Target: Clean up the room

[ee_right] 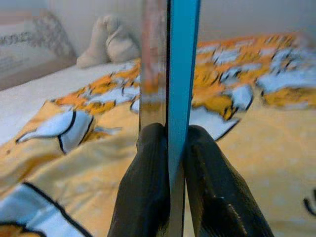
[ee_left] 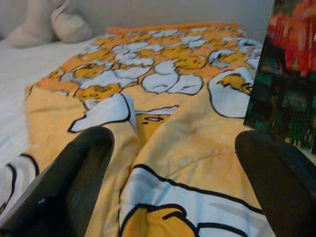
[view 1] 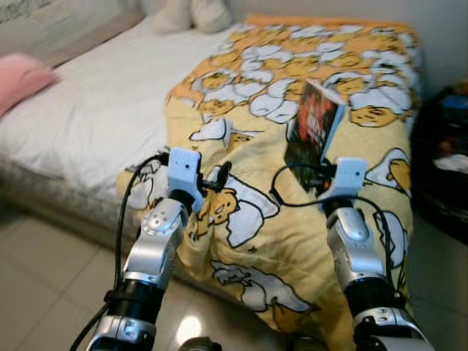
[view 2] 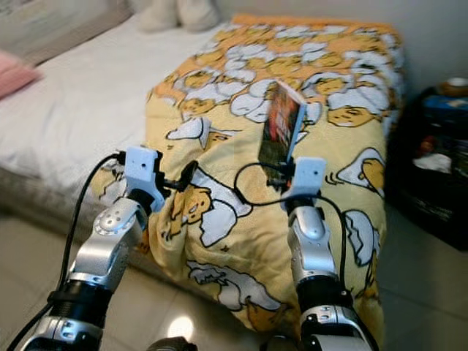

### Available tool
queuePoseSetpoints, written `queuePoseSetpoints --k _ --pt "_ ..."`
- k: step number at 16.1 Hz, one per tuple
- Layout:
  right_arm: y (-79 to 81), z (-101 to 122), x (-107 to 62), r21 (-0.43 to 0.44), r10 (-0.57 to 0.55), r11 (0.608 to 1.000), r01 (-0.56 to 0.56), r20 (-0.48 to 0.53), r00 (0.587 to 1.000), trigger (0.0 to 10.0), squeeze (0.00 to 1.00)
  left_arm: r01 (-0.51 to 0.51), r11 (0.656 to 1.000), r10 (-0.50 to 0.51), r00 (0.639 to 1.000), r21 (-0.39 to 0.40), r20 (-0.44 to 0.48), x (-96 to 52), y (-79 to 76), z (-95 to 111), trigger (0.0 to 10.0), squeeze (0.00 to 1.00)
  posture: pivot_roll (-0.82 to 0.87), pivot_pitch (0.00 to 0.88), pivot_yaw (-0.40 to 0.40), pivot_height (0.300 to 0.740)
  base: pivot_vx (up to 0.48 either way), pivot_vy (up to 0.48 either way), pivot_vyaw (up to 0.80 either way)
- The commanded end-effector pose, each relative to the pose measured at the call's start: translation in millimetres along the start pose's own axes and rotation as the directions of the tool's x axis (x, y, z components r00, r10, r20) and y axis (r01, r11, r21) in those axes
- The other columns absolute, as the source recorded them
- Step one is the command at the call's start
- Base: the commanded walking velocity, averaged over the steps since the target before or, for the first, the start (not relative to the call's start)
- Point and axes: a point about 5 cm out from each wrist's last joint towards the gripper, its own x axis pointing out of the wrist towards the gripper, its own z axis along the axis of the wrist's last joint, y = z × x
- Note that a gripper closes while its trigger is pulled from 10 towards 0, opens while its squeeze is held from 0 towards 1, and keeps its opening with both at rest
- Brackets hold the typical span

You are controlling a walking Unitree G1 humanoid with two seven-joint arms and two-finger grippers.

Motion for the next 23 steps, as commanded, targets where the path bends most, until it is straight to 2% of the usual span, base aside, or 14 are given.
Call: queuePoseSetpoints --k 1,9,11,13,18,20,21,22,23 --pt "7.9 7 2.0 -0.012 0.024 1.0 -0.024 0.028 0.999 0.0 0.0 -0.026 1.0 0.026 1.0 -0.002 -0.002 -1.1 10.0 -1 10.0 0.0 -0.13 0.0 0.091 0.74 0.0 0.476 -0.76" --pt "2.2 -2 -5.4 -0.038 0.014 0.999 -0.015 -0.017 1.0 0.0 0.0 -0.017 1.0 0.017 1.0 -0.012 0.007 -0.9 10.3 -6 10.0 0.0 -0.14 0.0 0.084 0.74 0.0 0.479 -0.76" --pt "0.5 -6 -7.5 -0.037 0.014 0.999 -0.016 -0.03 0.999 0.0 0.0 -0.038 0.999 0.038 0.999 -0.009 0.012 -2.5 11.4 -7 10.0 0.0 -0.14 0.0 0.085 0.74 0.0 0.48 0.0" --pt "-1.7 -10 -9.3 -0.043 0.019 0.999 -0.021 -0.052 0.998 0.0 0.0 -0.07 0.998 0.07 0.997 -0.005 0.015 -6.8 11.9 -11 10.0 0.0 -0.13 0.0 0.081 0.74 0.0 0.0 0.0" --pt "1.4 -12 -6.4 -0.043 0.045 0.998 -0.048 -0.067 0.997 0.0 0.0 -0.092 0.996 0.092 0.996 0.011 0.007 -6.7 14.2 -13 10.0 0.0 -0.12 0.0 0.069 0.74 0.0 0.0 0.0" --pt "3.0 -33 -8.5 0.003 0.052 0.999 -0.052 -0.164 0.985 0.0 0.0 -0.087 0.996 0.087 0.989 0.007 -0.121 -2.8 15.2 -41 10.0 0.0 -0.11 0.0 0.058 0.74 0.0 0.0 0.0" --pt "0.0 -56 -15.2 0.039 0.043 0.999 -0.033 -0.287 0.957 0.0 0.0 -0.06 0.998 0.059 0.961 0.003 -0.272 -3.7 11.8 -69 10.0 0.0 -0.11 0.0 0.056 0.74 0.0 0.0 0.0" --pt "-1.0 -64 -18.2 0.043 0.039 0.999 -0.026 -0.332 0.942 0.0 0.0 -0.052 0.999 0.051 0.944 0.003 -0.326 -5.3 10.7 -78 10.0 0.0 -0.11 0.0 0.058 0.74 0.0 0.0 0.0" --pt "-8.6 -83 -29.0 0.089 -0.003 0.995 0.048 -0.453 0.892 0.0 0.0 -0.054 0.998 0.045 0.877 -0.007 -0.479 -18.2 6.9 -108 10.0 0.0 -0.11 0.0 0.053 0.74 0.0 0.0 0.0"
